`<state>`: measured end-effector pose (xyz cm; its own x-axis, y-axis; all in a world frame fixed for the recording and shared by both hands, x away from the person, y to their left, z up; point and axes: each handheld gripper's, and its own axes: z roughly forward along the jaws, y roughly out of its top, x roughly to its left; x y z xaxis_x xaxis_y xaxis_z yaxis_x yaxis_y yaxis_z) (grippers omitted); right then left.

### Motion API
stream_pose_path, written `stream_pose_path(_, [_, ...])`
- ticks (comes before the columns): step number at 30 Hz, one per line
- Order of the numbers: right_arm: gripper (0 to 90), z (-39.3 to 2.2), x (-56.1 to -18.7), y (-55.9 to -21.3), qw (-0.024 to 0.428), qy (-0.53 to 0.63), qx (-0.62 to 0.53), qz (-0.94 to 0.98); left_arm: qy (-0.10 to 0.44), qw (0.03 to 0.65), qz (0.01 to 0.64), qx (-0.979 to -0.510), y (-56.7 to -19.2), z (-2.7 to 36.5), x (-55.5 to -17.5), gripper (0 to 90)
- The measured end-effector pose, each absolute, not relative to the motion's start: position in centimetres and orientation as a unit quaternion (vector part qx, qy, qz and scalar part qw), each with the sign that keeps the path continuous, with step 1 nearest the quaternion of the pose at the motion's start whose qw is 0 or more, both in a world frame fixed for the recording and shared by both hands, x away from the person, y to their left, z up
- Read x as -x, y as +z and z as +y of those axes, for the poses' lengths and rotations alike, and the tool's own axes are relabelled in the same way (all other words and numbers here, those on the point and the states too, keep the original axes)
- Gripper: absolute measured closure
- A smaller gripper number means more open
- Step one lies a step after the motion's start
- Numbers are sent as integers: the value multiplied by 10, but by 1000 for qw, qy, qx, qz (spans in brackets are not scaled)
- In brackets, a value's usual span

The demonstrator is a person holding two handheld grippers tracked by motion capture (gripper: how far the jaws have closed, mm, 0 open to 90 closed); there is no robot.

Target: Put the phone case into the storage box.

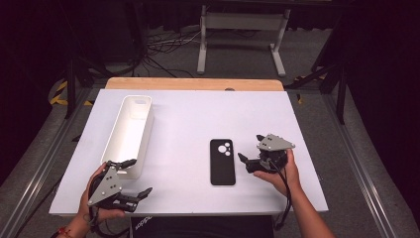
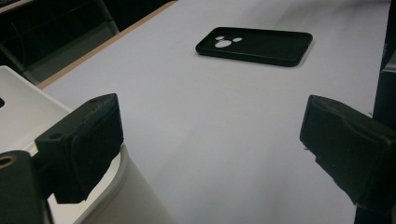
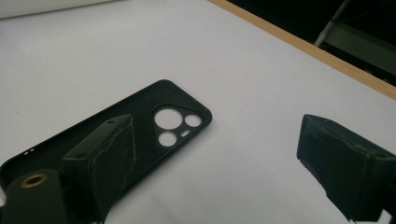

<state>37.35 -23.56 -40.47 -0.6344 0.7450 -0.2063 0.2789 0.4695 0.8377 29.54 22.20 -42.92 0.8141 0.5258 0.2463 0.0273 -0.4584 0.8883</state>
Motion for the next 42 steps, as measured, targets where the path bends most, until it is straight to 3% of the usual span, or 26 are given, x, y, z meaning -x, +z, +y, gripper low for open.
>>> stream_pose_path(16, [130,-227,-384,-393,301,399,-324,803,245,492,169,-818,-431,218,-296,68])
stream_pose_path(32, [88,-206,-418,-391,230,337,-340,847,245,490,167,-820,-431,217,-297,68])
stream_pose_path(42, [131,-198,-438,-398,221,310,-359,852,243,492,166,-819,-432,217,-297,68])
